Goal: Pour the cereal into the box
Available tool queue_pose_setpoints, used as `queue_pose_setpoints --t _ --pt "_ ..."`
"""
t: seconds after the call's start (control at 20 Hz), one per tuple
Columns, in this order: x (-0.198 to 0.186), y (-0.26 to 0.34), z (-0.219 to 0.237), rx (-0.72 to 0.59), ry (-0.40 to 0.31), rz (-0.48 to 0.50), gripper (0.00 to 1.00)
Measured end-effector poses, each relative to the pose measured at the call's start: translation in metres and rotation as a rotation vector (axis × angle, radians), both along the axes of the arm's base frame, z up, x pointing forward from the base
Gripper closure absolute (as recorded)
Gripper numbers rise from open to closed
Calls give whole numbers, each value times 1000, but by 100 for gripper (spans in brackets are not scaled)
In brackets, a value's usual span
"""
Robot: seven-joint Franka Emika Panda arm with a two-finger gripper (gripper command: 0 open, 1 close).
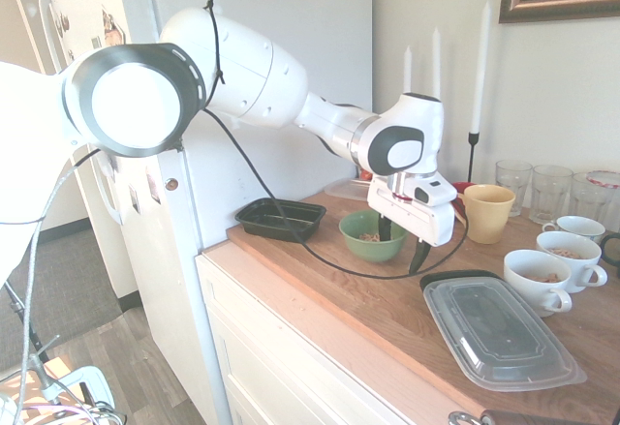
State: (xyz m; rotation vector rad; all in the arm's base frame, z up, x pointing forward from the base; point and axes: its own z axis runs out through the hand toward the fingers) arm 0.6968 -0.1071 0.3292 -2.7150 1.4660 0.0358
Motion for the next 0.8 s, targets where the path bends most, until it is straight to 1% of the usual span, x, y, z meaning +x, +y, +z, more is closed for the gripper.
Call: queue_pose_setpoints --t 0.8 --pt "2 8 2 12 -4 4 100"
